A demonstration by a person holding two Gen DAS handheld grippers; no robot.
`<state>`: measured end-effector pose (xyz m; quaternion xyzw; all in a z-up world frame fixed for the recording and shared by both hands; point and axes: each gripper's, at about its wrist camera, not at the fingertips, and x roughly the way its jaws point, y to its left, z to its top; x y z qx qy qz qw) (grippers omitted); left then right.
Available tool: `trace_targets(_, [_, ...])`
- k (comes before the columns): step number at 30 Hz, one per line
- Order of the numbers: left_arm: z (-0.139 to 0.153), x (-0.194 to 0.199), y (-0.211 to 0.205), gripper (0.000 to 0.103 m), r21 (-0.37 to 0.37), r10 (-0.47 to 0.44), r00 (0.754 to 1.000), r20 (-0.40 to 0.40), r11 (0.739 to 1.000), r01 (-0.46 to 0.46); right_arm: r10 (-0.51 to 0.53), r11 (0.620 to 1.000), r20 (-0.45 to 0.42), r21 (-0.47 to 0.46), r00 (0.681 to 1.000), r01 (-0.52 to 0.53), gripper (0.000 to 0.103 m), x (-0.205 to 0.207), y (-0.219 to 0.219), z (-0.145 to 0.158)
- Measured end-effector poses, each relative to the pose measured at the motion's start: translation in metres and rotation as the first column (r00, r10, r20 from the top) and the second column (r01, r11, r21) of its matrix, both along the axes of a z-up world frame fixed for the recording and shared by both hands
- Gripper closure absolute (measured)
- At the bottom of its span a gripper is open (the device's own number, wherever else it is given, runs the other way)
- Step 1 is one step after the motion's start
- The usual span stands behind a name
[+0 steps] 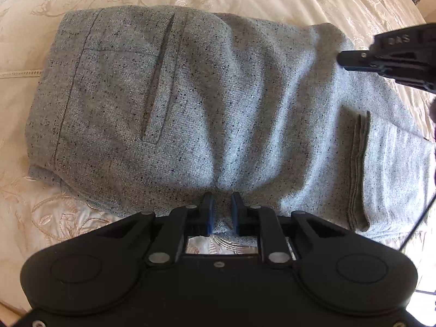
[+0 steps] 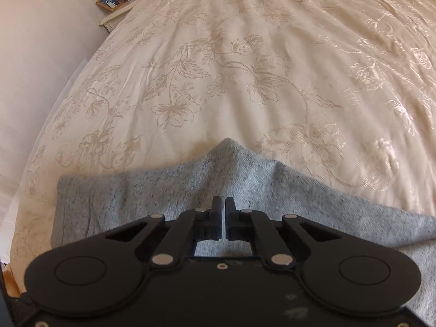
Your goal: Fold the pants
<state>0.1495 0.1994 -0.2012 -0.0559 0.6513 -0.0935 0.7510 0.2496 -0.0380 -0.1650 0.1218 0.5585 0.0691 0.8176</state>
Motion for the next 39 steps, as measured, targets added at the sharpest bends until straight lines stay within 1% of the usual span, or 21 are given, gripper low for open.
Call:
trace_targets(3, [0.0, 0.008, 0.01, 0.077, -0.013, 0.005, 1.0, -0.021, 1.0, -0.005, -0.031, 0.995, -0.048, -0.1, 0.998, 0.026, 0.1, 0.024, 0.003, -0.021])
trace_targets(6, [-0.002, 0.016, 0.013, 0.077, -0.015, 0.003, 1.0, -0.03, 1.0, -0.003, -0.061, 0.988, -0.084, -0.144, 0.995, 0.049, 0.102, 0.039, -0.003, -0.037])
trace_targets(9, [-0.002, 0.019, 0.013, 0.077, -0.006, -0.008, 1.0, -0.03, 1.0, 0.008, -0.053, 0.985, -0.083, -0.166, 0.995, 0.039, 0.103, 0.042, -0.002, -0.038])
trace_targets(11, [-0.001, 0.021, 0.014, 0.077, -0.004, -0.011, 0.999, -0.032, 1.0, 0.011, -0.034, 0.983, -0.057, -0.185, 0.998, 0.023, 0.102, 0.037, 0.002, -0.03])
trace_targets(14, [0.003, 0.024, 0.013, 0.078, -0.019, 0.005, 0.999, -0.038, 1.0, -0.006, -0.014, 0.988, -0.003, -0.153, 1.0, 0.014, 0.099, 0.018, 0.008, -0.008])
trace_targets(16, [0.009, 0.024, 0.02, 0.079, -0.031, 0.026, 0.999, -0.033, 0.999, -0.027, -0.013, 0.992, 0.035, -0.124, 0.999, 0.017, 0.097, -0.003, 0.011, 0.008])
trace_targets(18, [0.018, 0.021, 0.029, 0.079, -0.025, 0.036, 0.999, 0.001, 0.999, -0.036, -0.015, 0.995, 0.064, -0.1, 0.998, 0.021, 0.093, -0.023, 0.016, 0.019])
trace_targets(20, [0.027, 0.015, 0.047, 0.079, -0.011, 0.05, 0.998, 0.047, 0.999, -0.049, -0.027, 0.996, 0.096, -0.087, 0.995, 0.035, 0.091, -0.048, 0.024, 0.027])
trace_targets(21, [0.03, 0.012, 0.057, 0.079, -0.009, 0.064, 0.996, 0.061, 0.998, -0.063, -0.036, 0.995, 0.114, -0.093, 0.993, 0.047, 0.085, -0.061, 0.028, 0.029])
trace_targets(22, [0.032, 0.011, 0.066, 0.079, -0.009, 0.078, 0.995, 0.068, 0.997, -0.078, -0.044, 0.992, 0.133, -0.112, 0.99, 0.06, 0.08, -0.076, 0.032, 0.032])
trace_targets(24, [0.035, 0.008, 0.092, 0.079, -0.006, 0.116, 0.99, 0.078, 0.993, -0.116, -0.046, 0.987, 0.142, -0.149, 0.989, 0.067, 0.078, -0.098, 0.041, 0.031])
trace_targets(26, [0.039, 0.006, 0.11, 0.079, 0.007, 0.142, 0.986, 0.083, 0.99, -0.143, -0.038, 0.988, 0.091, -0.149, 0.995, 0.052, 0.078, -0.115, 0.046, 0.025])
trace_targets(29, [0.039, 0.005, 0.136, 0.079, 0.025, 0.172, 0.981, 0.094, 0.984, -0.175, -0.048, 0.993, -0.02, -0.107, 0.999, 0.045, 0.078, -0.129, 0.049, 0.01])
trace_targets(31, [0.039, 0.01, 0.152, 0.079, 0.033, 0.188, 0.977, 0.098, 0.981, -0.192, -0.033, 0.991, -0.071, -0.132, 0.997, 0.023, 0.078, -0.139, 0.056, -0.003])
trace_targets(33, [0.039, 0.015, 0.164, 0.074, 0.025, 0.2, 0.973, 0.113, 0.979, -0.204, -0.016, 0.987, -0.103, -0.163, 0.995, -0.001, 0.078, -0.145, 0.062, -0.013])
trace_targets(34, [0.042, 0.019, 0.172, 0.069, 0.014, 0.202, 0.971, 0.127, 0.979, -0.205, -0.016, 0.985, -0.112, -0.172, 0.994, -0.004, 0.079, -0.148, 0.064, -0.018])
trace_targets(36, [0.045, 0.024, 0.18, 0.066, -0.007, 0.203, 0.967, 0.152, 0.979, -0.204, -0.01, 0.982, -0.107, -0.191, 0.994, -0.01, 0.079, -0.152, 0.068, -0.021])
trace_targets(37, [0.045, 0.028, 0.185, 0.058, -0.019, 0.2, 0.967, 0.16, 0.98, -0.2, -0.005, 0.98, -0.103, -0.2, 0.995, -0.016, 0.079, -0.153, 0.07, -0.021])
trace_targets(38, [0.044, 0.03, 0.187, 0.048, -0.029, 0.197, 0.966, 0.166, 0.98, -0.195, -0.001, 0.978, -0.103, -0.208, 0.995, -0.02, 0.079, -0.154, 0.072, -0.021])
trace_targets(39, [0.04, 0.032, 0.185, 0.044, -0.035, 0.191, 0.967, 0.167, 0.982, -0.188, -0.001, 0.977, -0.104, -0.21, 0.995, -0.021, 0.079, -0.155, 0.073, -0.02])
